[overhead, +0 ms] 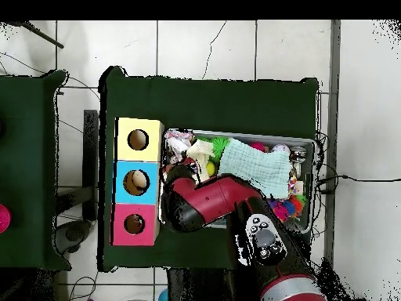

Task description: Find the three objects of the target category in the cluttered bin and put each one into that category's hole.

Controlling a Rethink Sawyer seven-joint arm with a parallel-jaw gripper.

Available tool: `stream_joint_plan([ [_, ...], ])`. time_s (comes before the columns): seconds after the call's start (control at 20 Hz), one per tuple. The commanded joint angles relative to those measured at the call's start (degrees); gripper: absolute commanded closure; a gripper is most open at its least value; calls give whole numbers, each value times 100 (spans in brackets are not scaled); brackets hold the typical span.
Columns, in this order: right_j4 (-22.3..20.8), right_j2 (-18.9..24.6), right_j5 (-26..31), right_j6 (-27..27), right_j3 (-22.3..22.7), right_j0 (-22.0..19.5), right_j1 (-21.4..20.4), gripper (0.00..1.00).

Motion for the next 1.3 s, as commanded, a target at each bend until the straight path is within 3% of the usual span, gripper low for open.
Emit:
stream_joint_plan([
  [0.05, -455, -30, -96, 170, -229, -252, 264, 0],
  [0.35, -560, 763, 383, -169, 106, -948, 31, 0],
  [0.65, -460, 1157, 793, -374, 326, -1219, -284, 0],
  [0.8, -525, 1050, 658, -247, 298, -1149, -206, 0],
  [1.0, -671, 403, 170, 90, 76, -627, 7, 0],
  [1.3, -734, -126, -112, 251, 42, -202, 198, 0],
])
